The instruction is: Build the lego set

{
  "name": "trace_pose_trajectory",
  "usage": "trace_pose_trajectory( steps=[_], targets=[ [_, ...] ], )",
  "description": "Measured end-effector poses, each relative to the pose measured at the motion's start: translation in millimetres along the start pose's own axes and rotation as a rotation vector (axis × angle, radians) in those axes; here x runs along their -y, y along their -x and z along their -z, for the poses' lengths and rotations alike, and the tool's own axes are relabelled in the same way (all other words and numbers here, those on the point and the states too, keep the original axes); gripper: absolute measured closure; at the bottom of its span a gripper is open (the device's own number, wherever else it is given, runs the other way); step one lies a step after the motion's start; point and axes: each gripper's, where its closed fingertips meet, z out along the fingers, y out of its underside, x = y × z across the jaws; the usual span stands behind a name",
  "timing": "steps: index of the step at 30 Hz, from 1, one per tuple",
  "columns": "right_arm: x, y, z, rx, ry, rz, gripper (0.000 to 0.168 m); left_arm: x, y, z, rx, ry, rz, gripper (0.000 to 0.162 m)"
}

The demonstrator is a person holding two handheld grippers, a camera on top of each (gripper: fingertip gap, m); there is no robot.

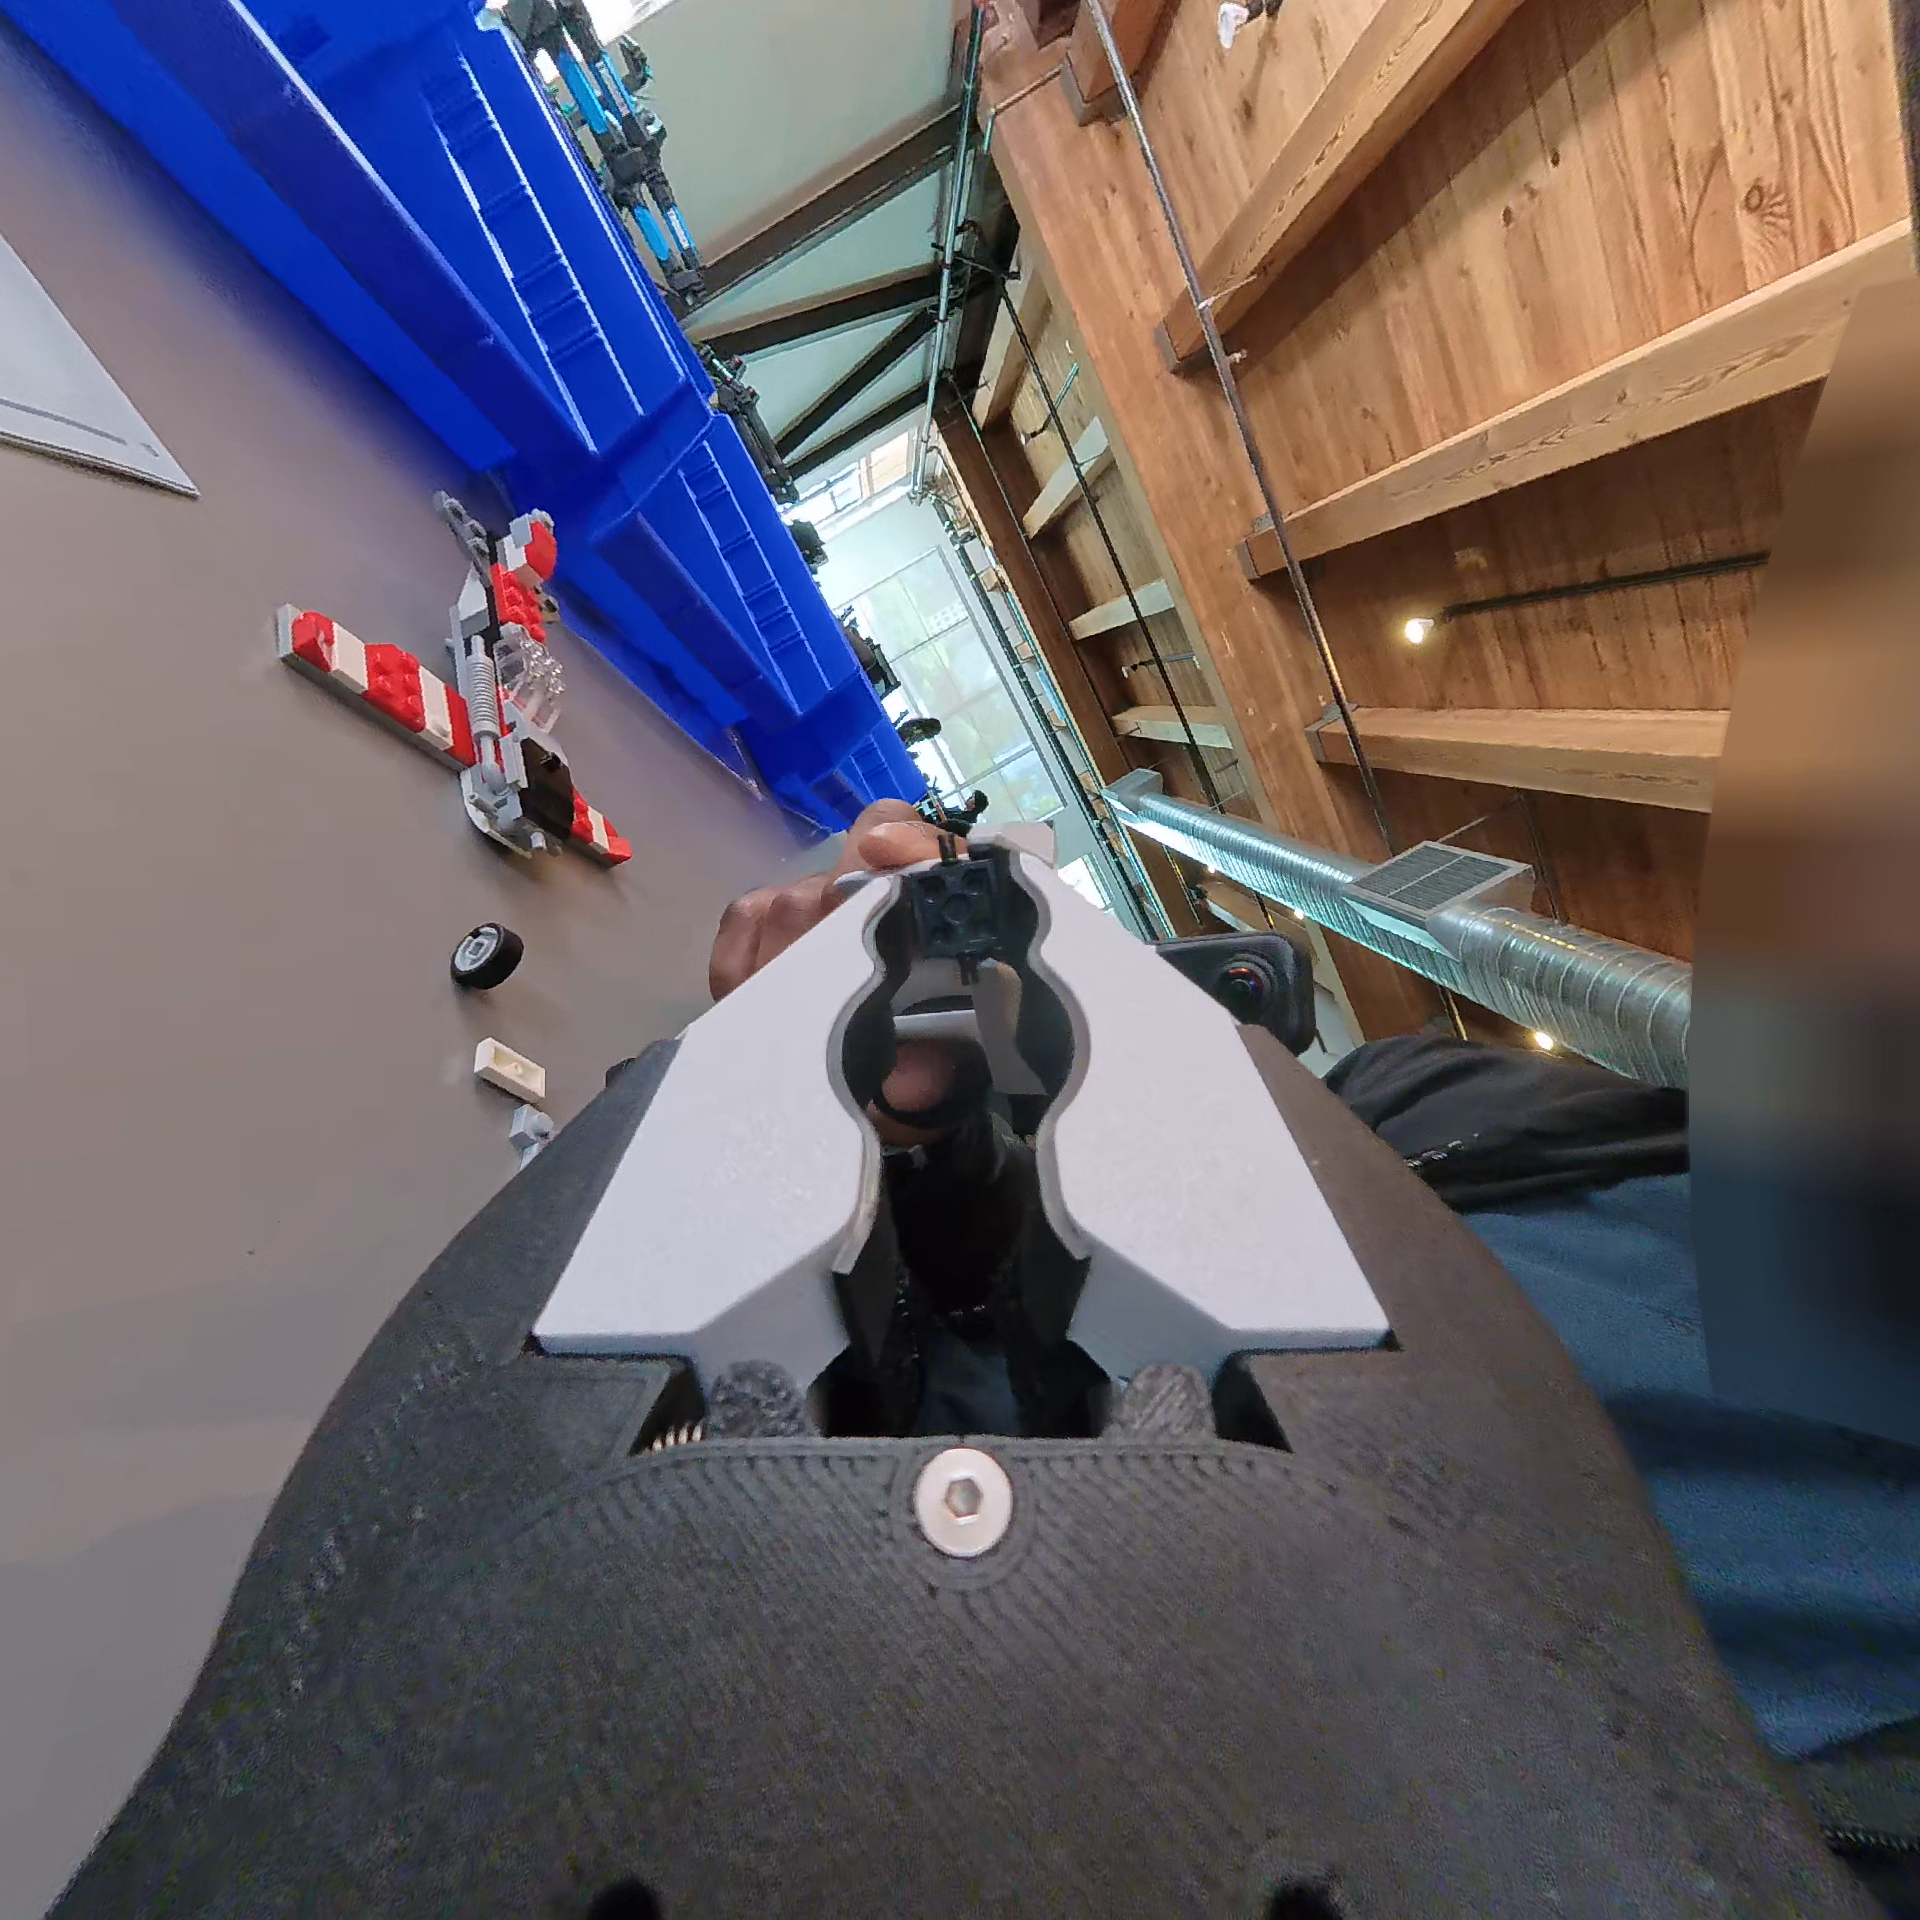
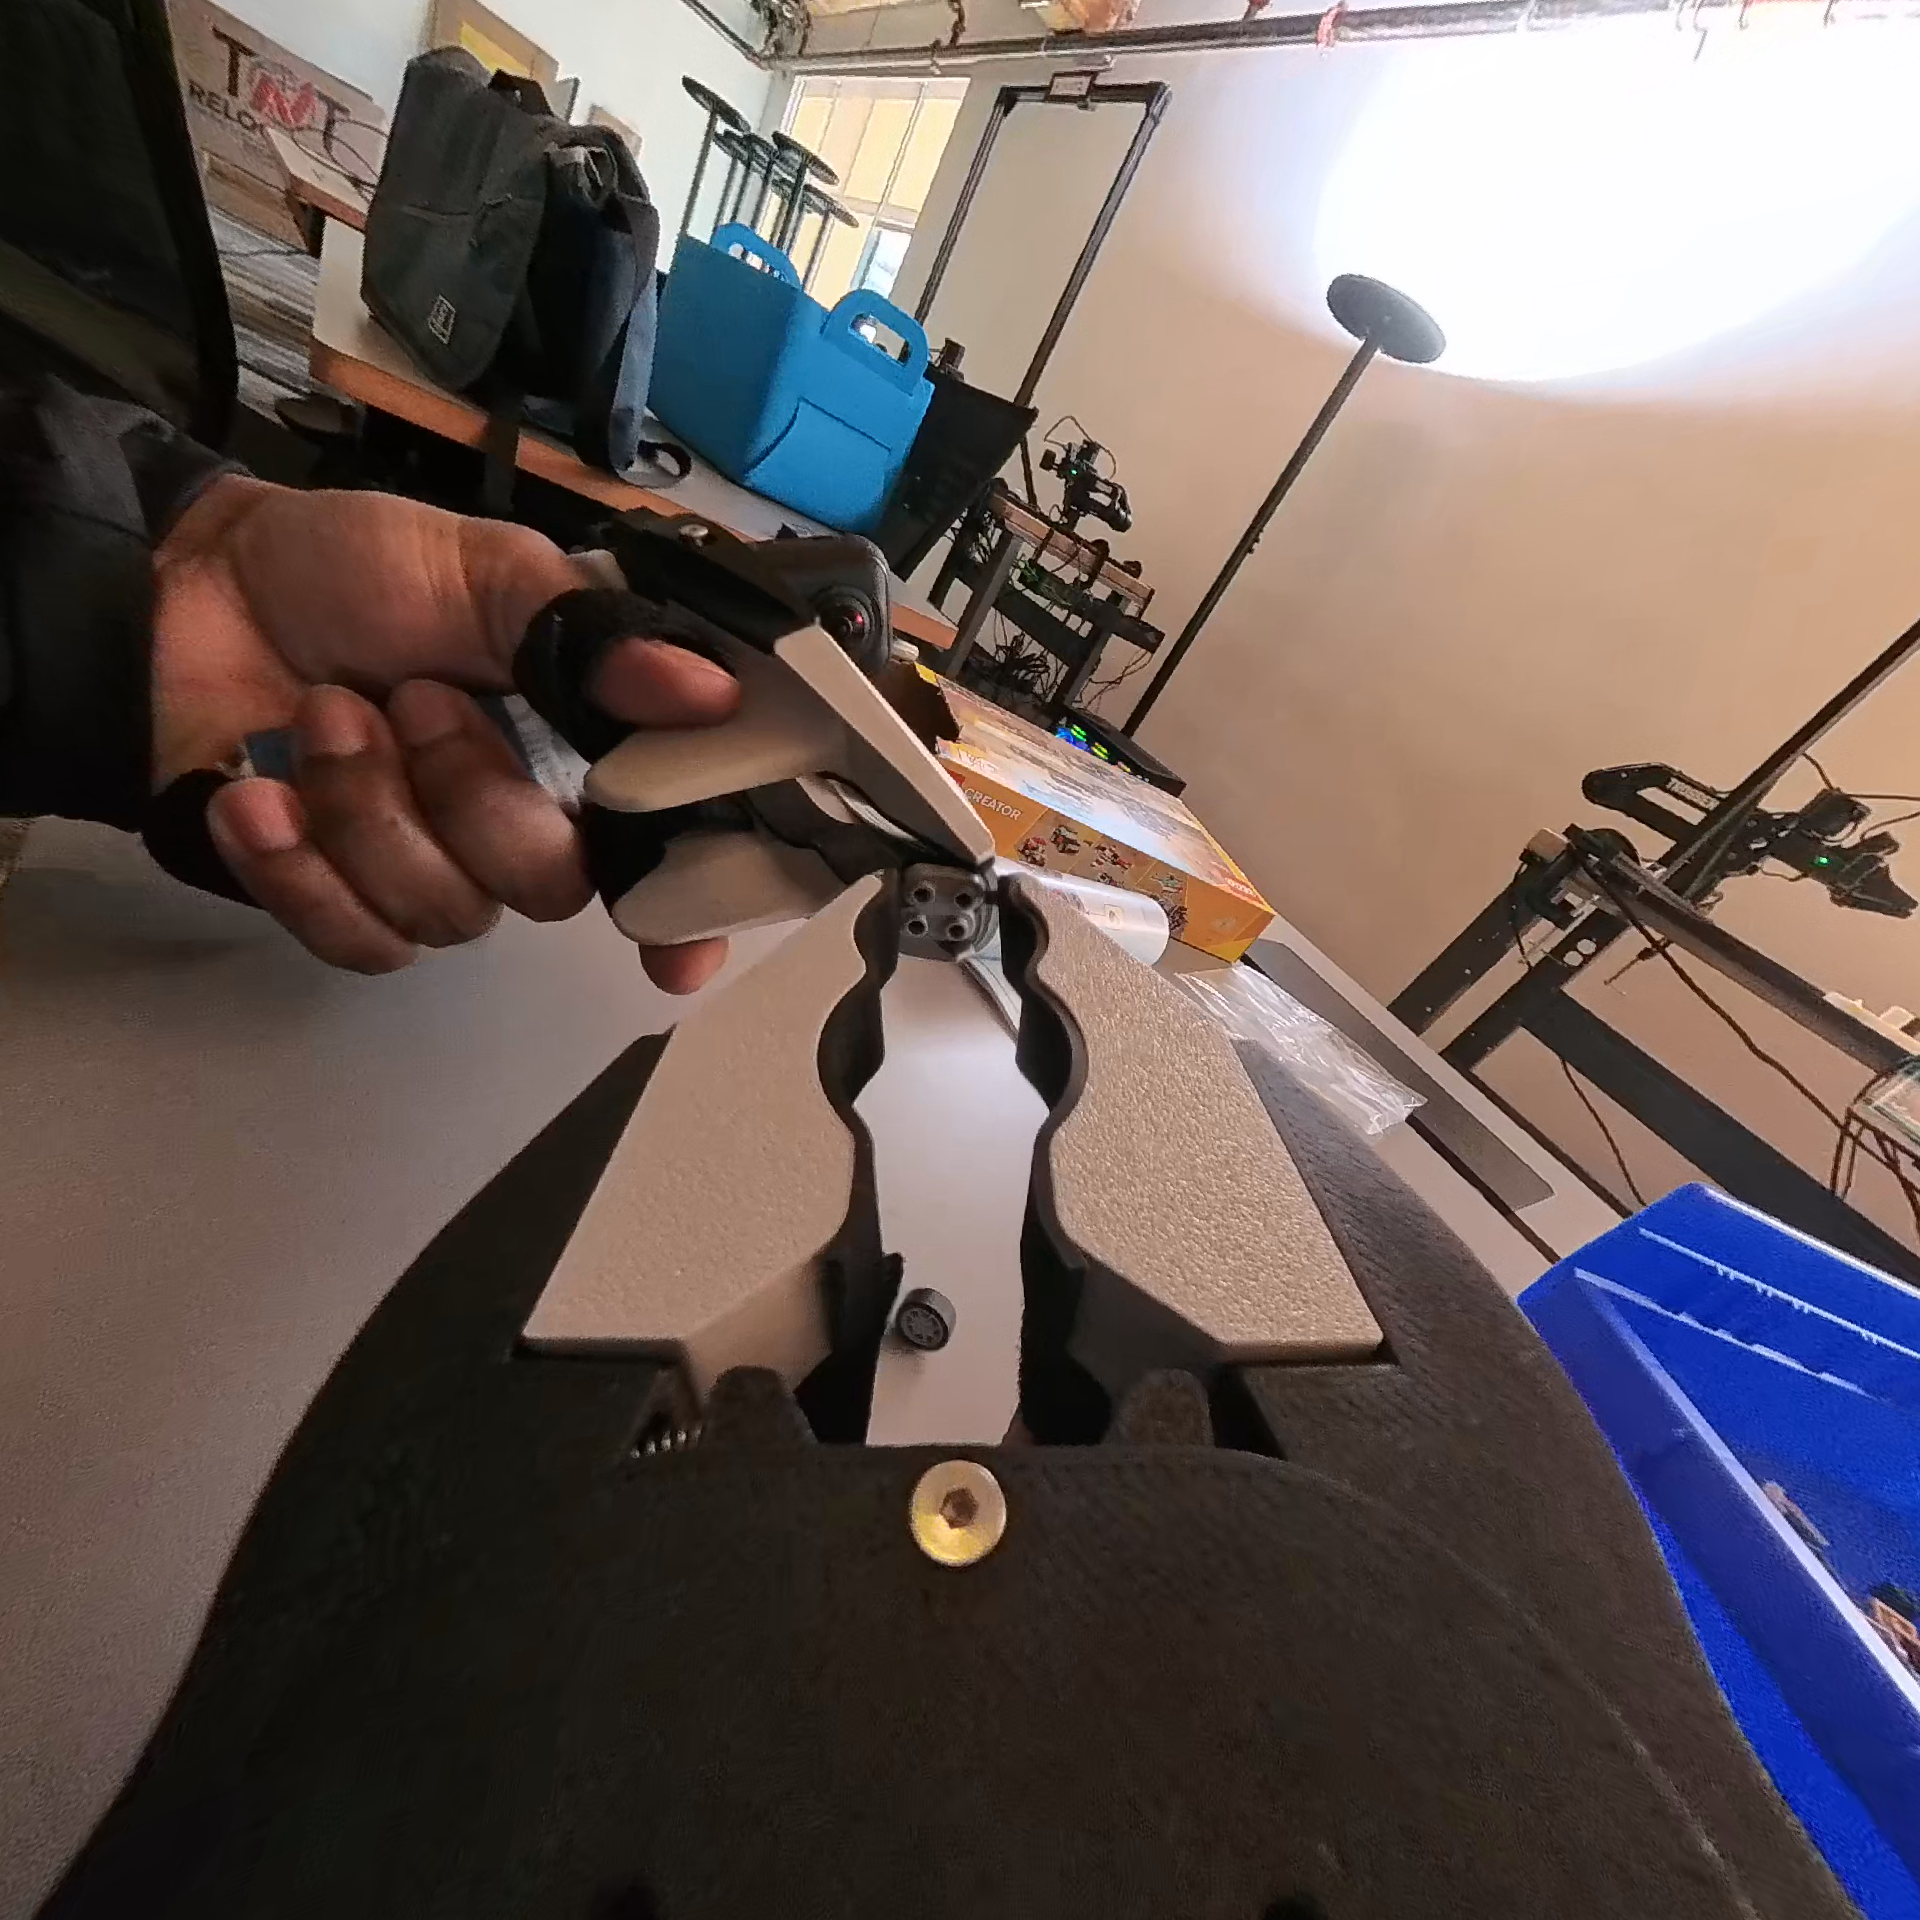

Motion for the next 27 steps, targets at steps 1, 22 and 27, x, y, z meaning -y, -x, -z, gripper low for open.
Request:
trace_pose_trajectory(
  steps=[1, 22, 27],
  targets=[
    [0.5, 0.4, 0.1, 0.003, -0.004, -0.003, 0.148, -0.5, -0.8, -0.2, -0.004, 0.003, -0.002, 0.143],
    [-3.3, -1.9, -0.8, 0.000, 0.033, -0.003, 0.152, 3.5, 3.6, -2.7, 0.007, -0.010, 0.006, 0.145],
    [-4.5, -4.5, -1.0, -0.014, 0.041, -0.008, 0.152, 5.6, 4.8, -4.0, -0.002, -0.032, 0.025, 0.146]
  ],
)
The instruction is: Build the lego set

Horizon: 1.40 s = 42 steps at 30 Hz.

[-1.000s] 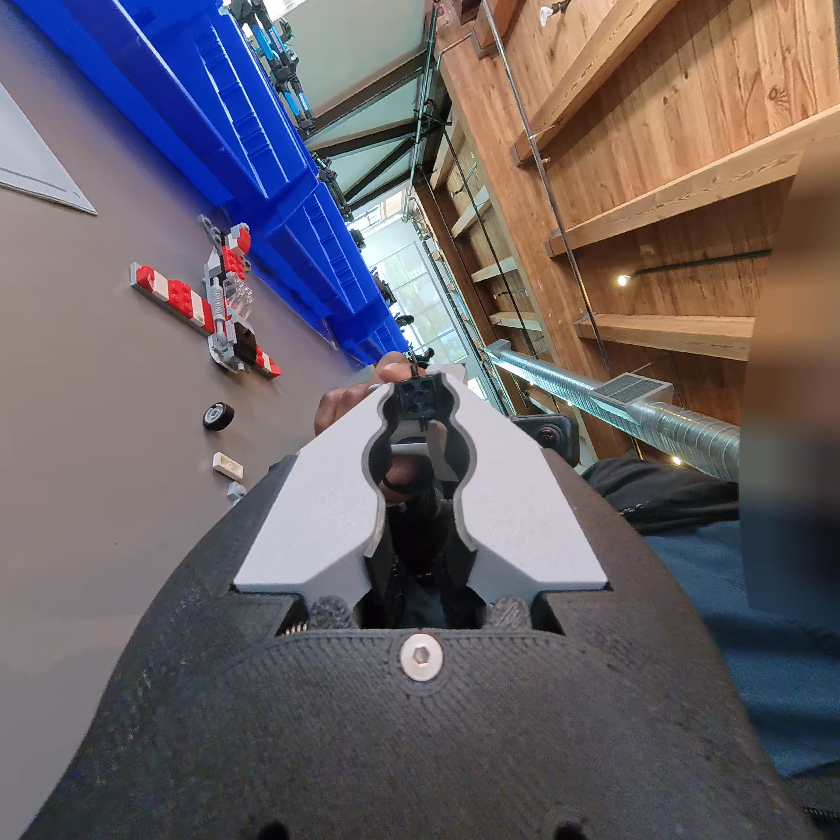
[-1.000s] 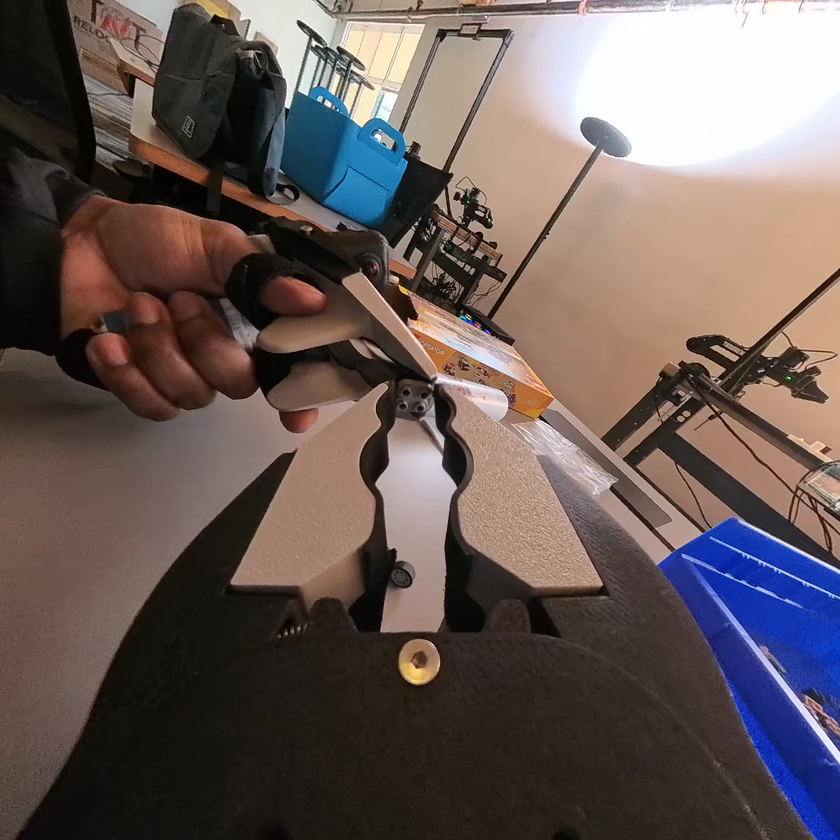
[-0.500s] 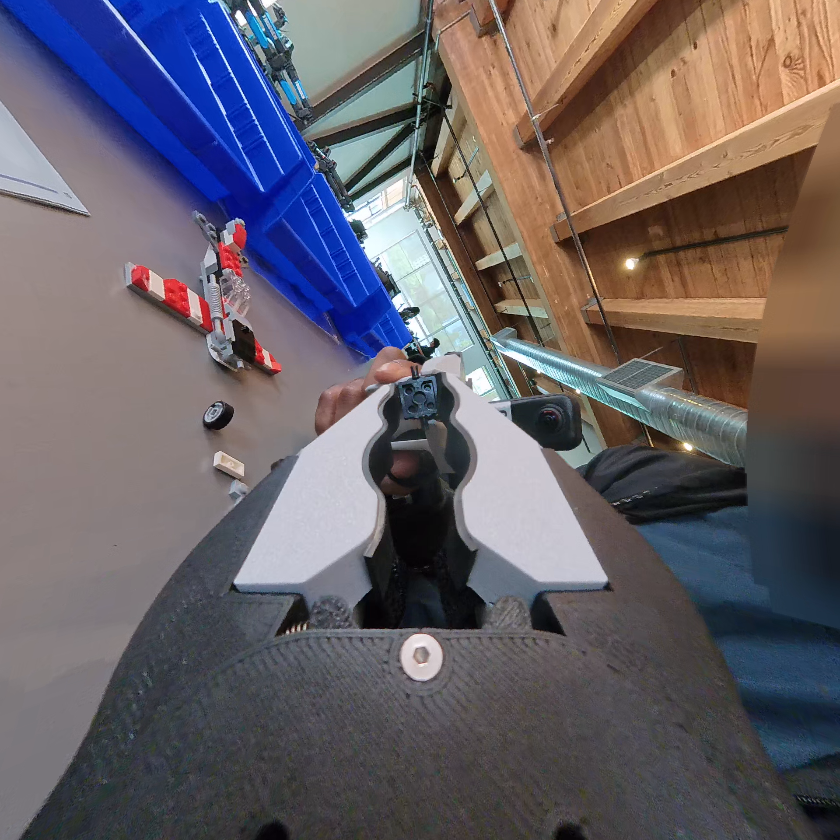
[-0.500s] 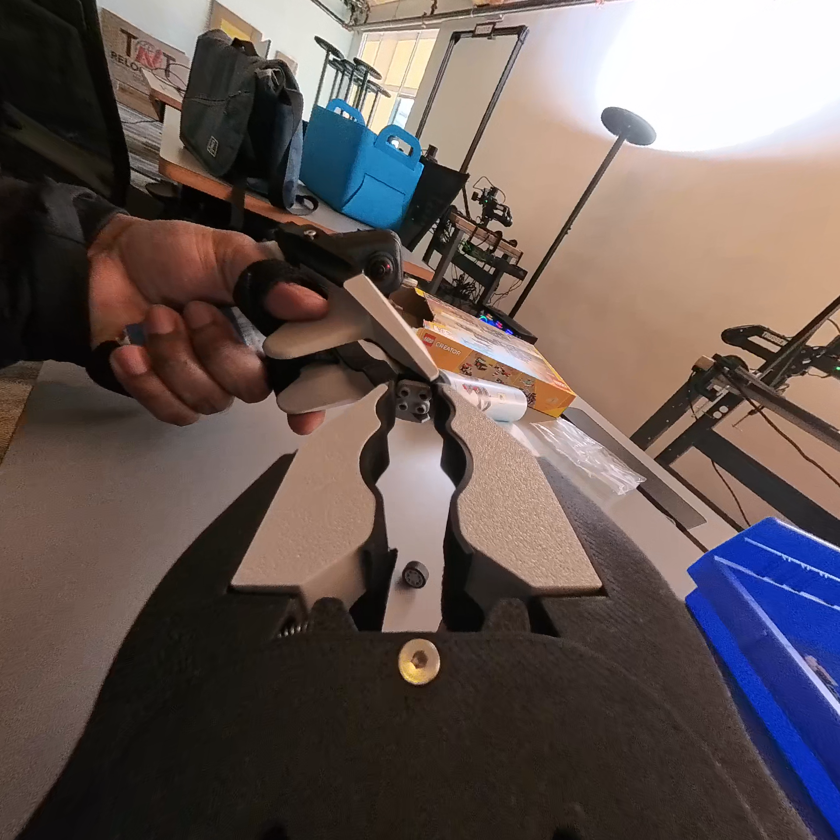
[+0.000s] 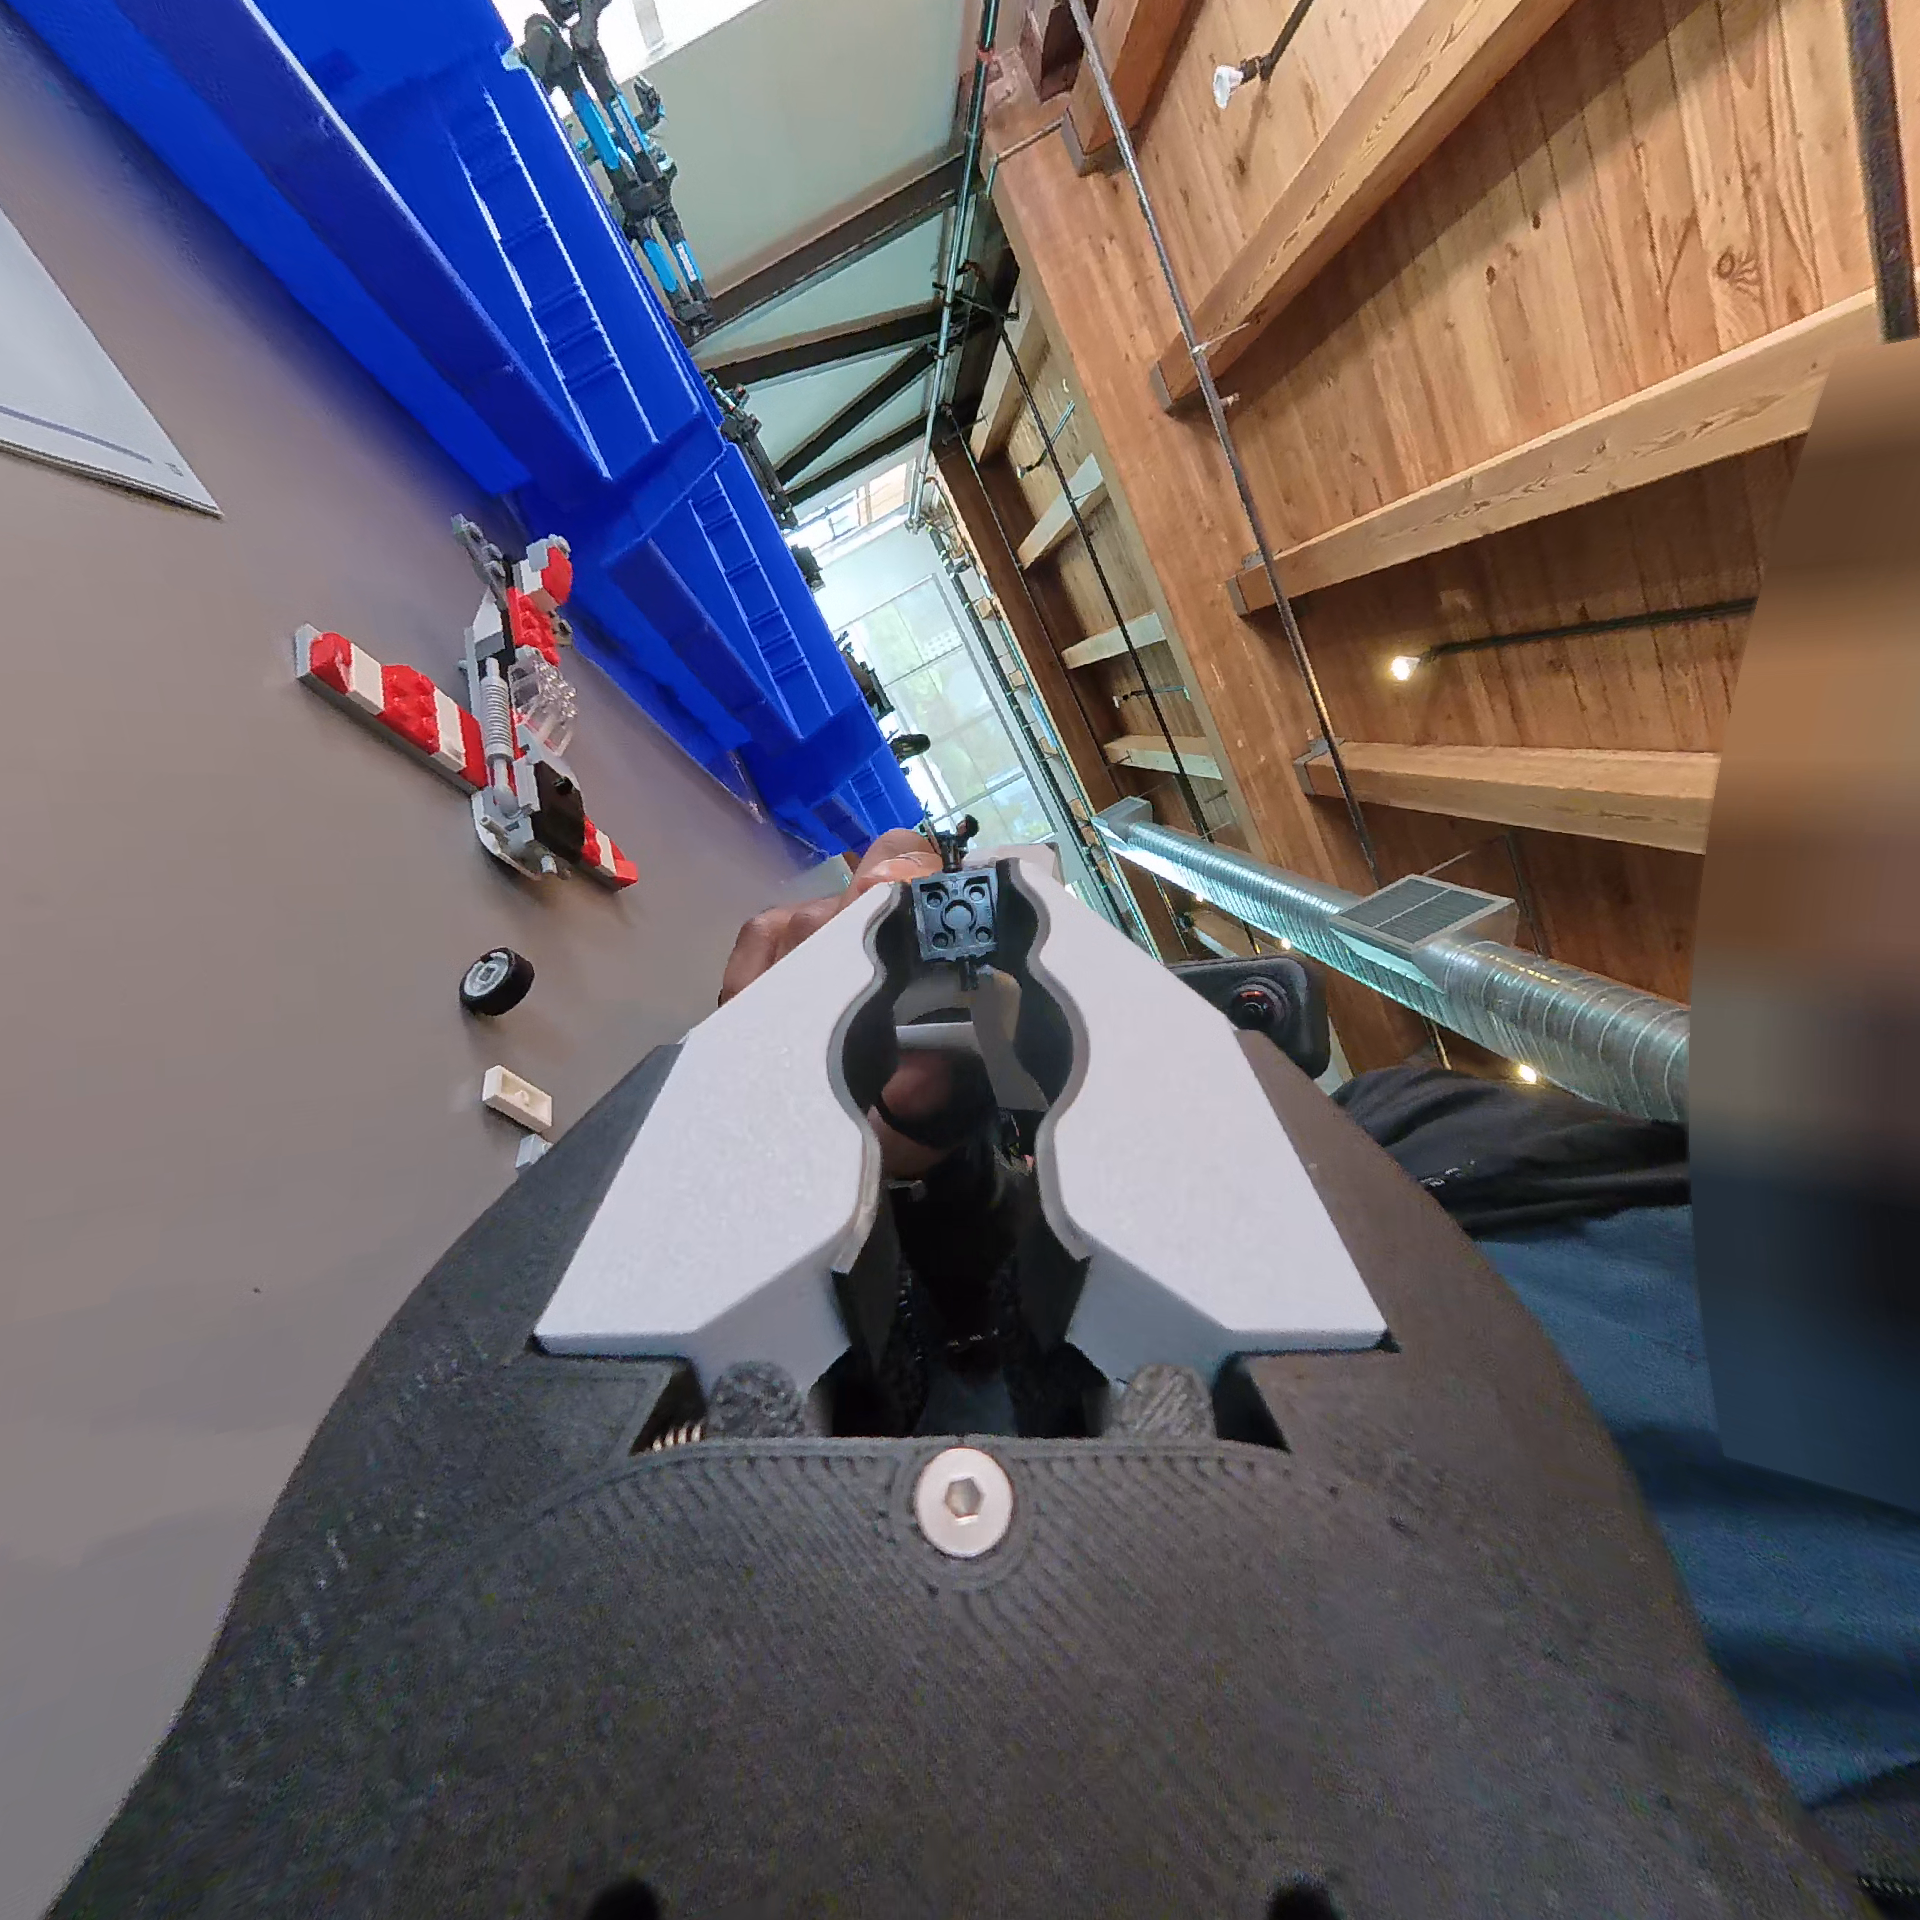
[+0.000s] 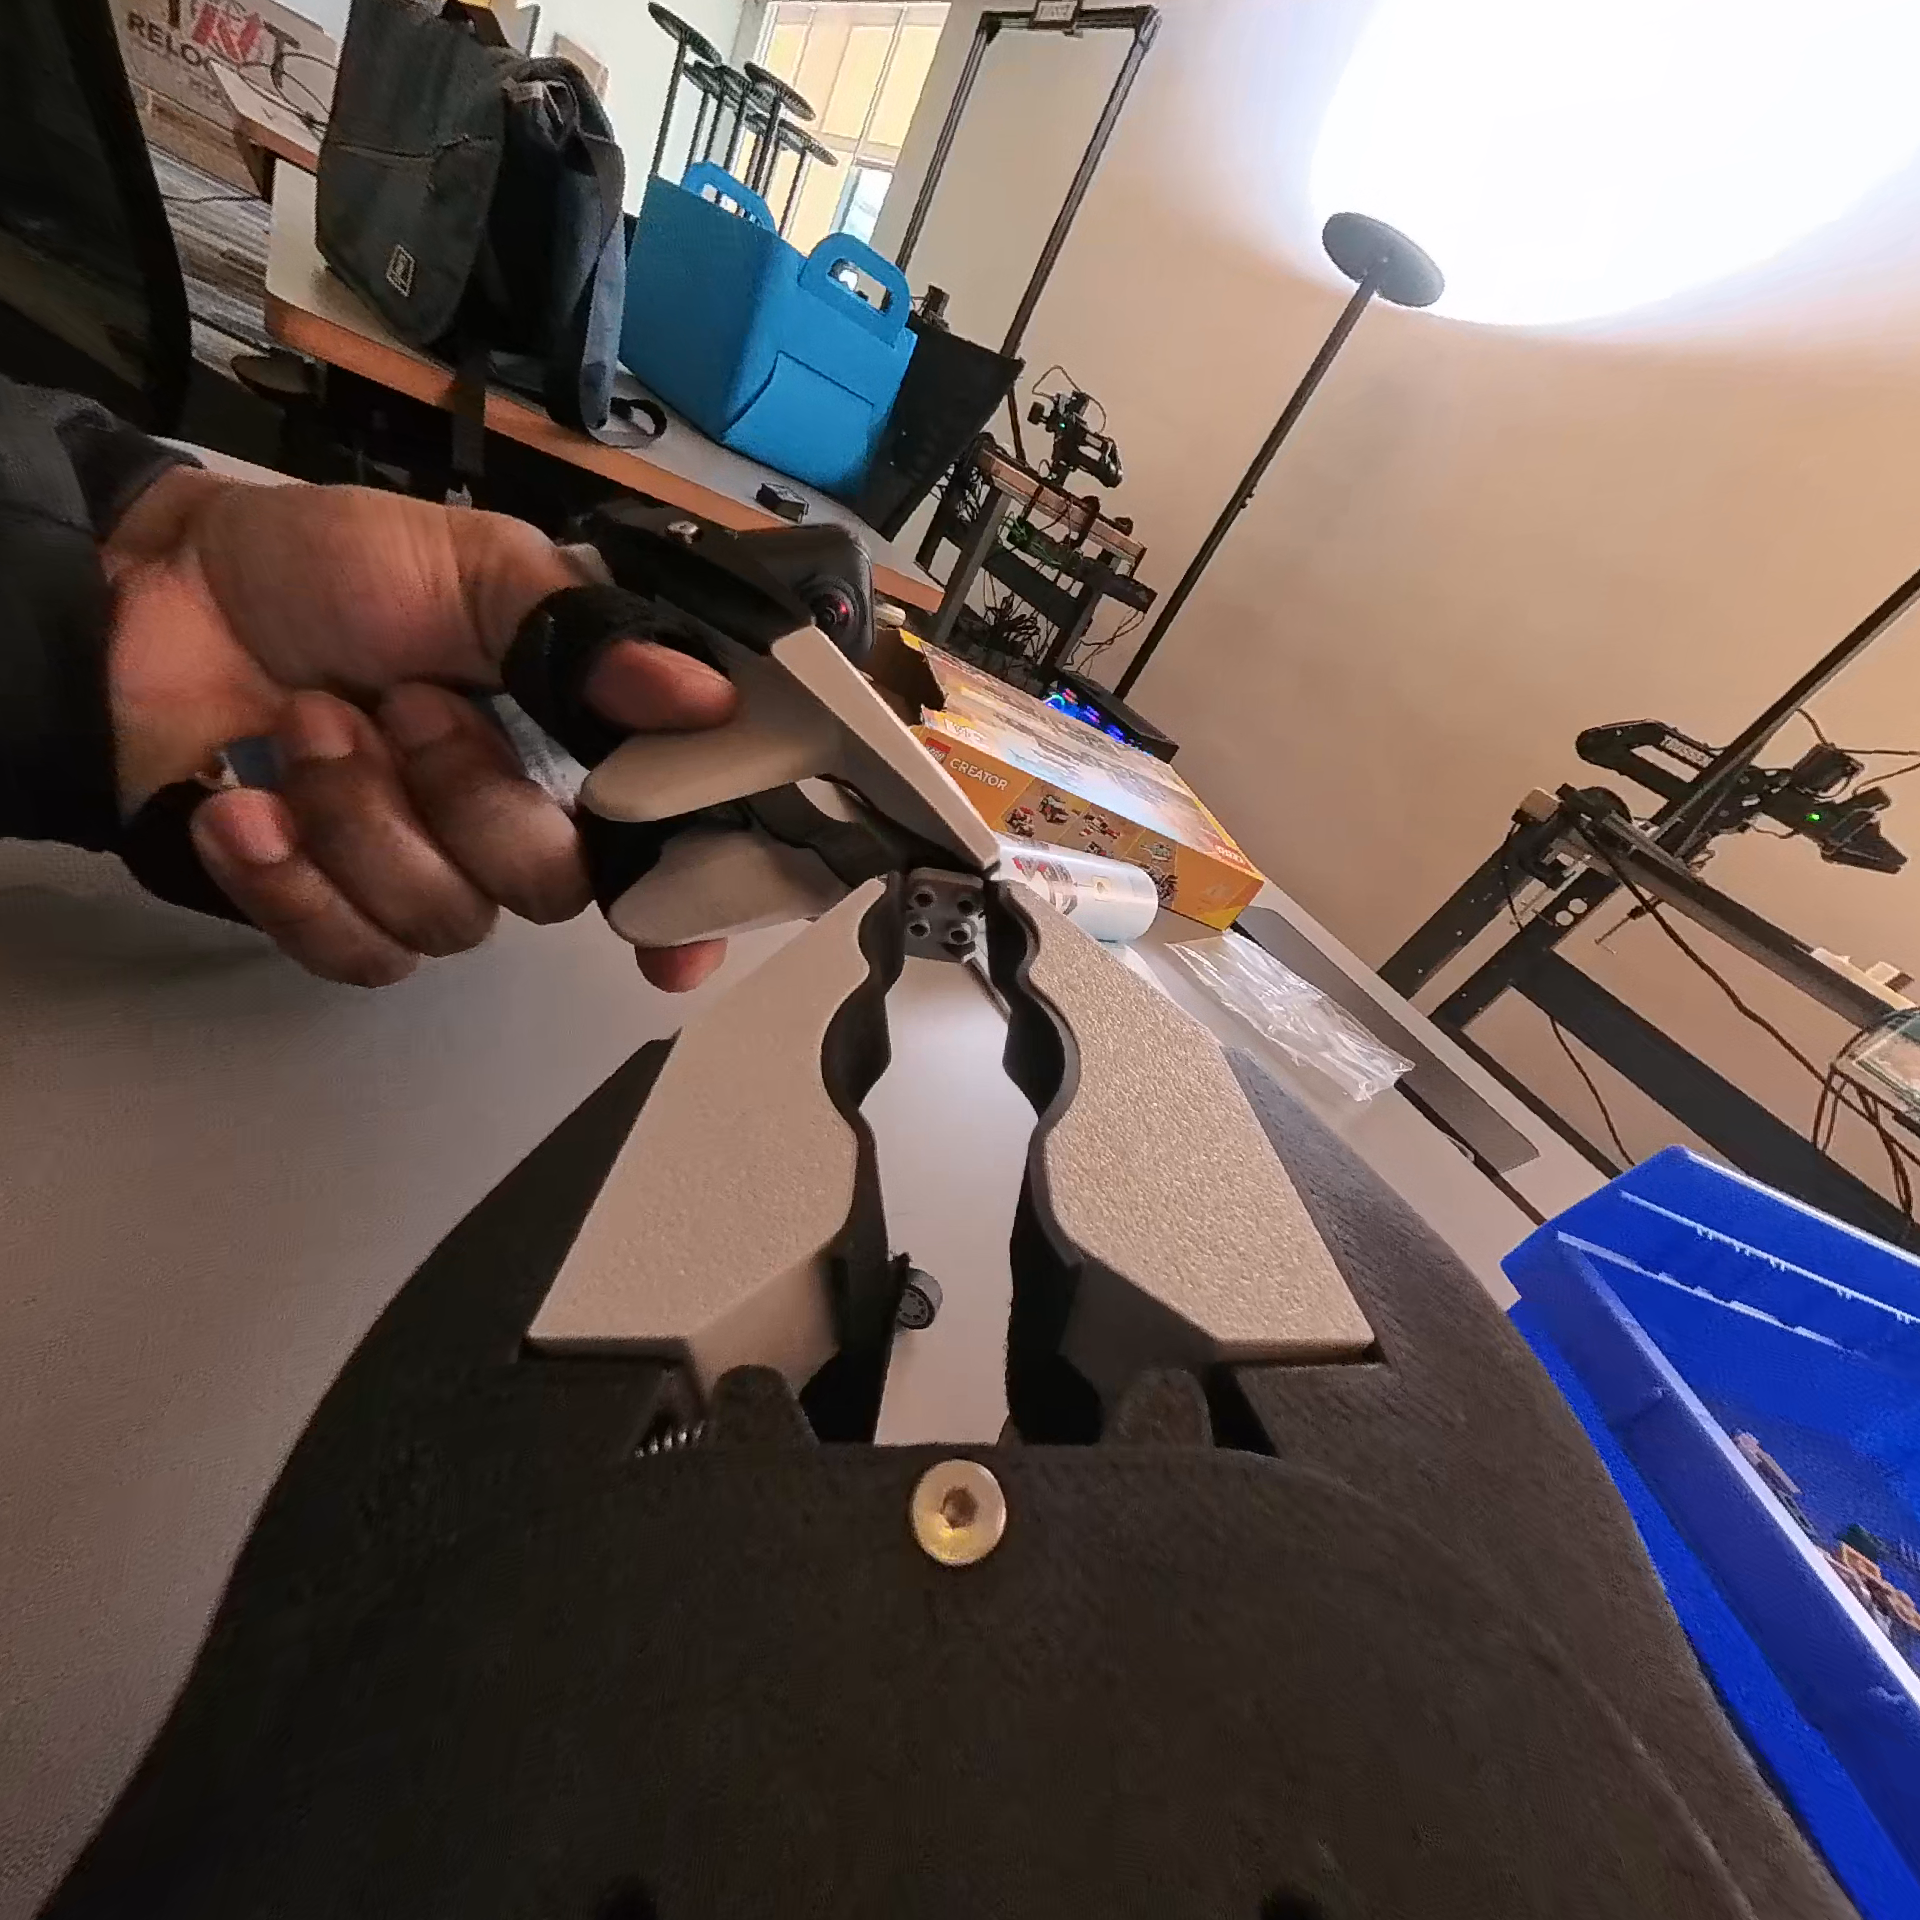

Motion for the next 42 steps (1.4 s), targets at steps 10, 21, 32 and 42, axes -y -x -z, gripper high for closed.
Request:
trace_pose_trajectory(
  steps=[10, 21, 32, 42],
  targets=[
    [-0.3, -2.4, 0.9, -0.011, 0.003, 0.000, 0.152, 1.8, 0.4, -1.4, -0.001, -0.018, 0.004, 0.146],
    [8.0, -19.4, 14.6, -0.046, -0.082, -0.098, 0.168, 33.0, -4.1, 28.1, -0.001, -0.179, -0.020, 0.145],
    [9.6, -1.4, 5.0, 0.052, -0.099, -0.161, 0.131, 14.2, -16.1, 9.6, -0.015, -0.077, -0.141, 0.144],
    [17.4, 3.7, 9.9, 0.082, -0.148, -0.143, 0.141, -6.4, -20.9, -1.7, 0.008, 0.042, -0.249, 0.144]
  ],
)
